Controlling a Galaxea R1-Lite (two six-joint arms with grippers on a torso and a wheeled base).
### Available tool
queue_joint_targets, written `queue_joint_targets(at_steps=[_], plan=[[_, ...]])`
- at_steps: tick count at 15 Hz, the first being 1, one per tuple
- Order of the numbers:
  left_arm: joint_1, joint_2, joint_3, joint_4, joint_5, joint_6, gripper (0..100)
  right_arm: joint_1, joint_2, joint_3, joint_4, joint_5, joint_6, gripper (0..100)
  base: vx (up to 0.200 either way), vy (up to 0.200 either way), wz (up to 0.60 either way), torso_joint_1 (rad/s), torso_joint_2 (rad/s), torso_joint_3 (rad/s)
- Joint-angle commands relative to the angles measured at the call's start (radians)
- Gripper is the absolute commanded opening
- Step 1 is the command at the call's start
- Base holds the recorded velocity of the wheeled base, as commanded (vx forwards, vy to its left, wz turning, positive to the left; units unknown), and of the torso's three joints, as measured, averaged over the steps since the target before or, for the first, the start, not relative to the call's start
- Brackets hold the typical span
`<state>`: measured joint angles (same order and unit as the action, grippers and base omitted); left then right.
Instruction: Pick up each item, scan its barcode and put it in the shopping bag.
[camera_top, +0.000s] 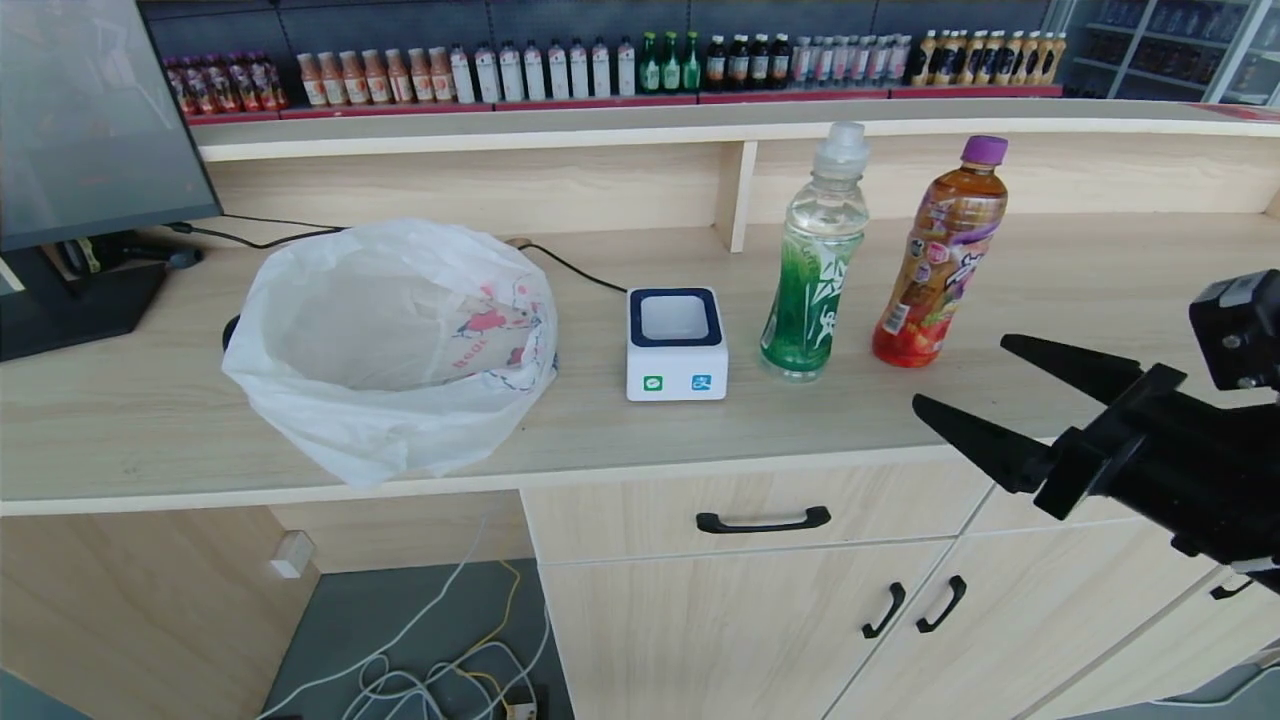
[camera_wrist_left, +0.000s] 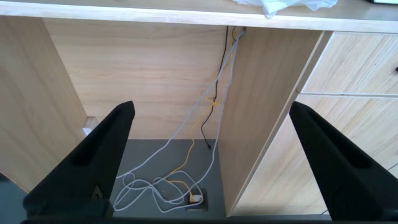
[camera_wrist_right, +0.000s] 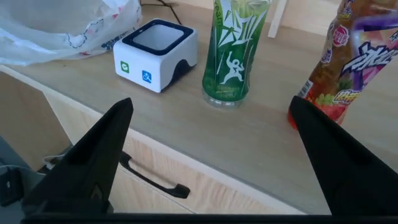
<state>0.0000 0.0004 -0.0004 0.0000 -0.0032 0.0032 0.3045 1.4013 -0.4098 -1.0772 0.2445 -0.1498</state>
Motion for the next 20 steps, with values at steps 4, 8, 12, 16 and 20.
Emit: queue_joint_targets(at_steps=[4,8,12,16,20], plan=[[0.0,0.0,-0.001,0.0,0.0,0.0,100,0.17,0.271,-0.118,-0.256,-0.26,0.078,100,0.0,0.0,0.0,0.0,0.0,0.0],[0.0,0.0,0.0,0.0,0.0,0.0,100,0.188,0.355,-0.207,-0.273,-0.295,0.075,100,0.0,0.0,0.0,0.0,0.0,0.0],[0.0,0.0,-0.001,0.0,0.0,0.0,100,0.182,0.421,-0.273,-0.296,-0.326,0.07,100,0.0,0.0,0.0,0.0,0.0,0.0],[0.0,0.0,-0.001,0.0,0.0,0.0,100,0.183,0.47,-0.345,-0.296,-0.45,0.059,100,0.0,0.0,0.0,0.0,0.0,0.0],[0.0,0.0,0.0,0.0,0.0,0.0,100,0.18,0.512,-0.396,-0.302,-0.493,0.042,100,0.0,0.0,0.0,0.0,0.0,0.0]])
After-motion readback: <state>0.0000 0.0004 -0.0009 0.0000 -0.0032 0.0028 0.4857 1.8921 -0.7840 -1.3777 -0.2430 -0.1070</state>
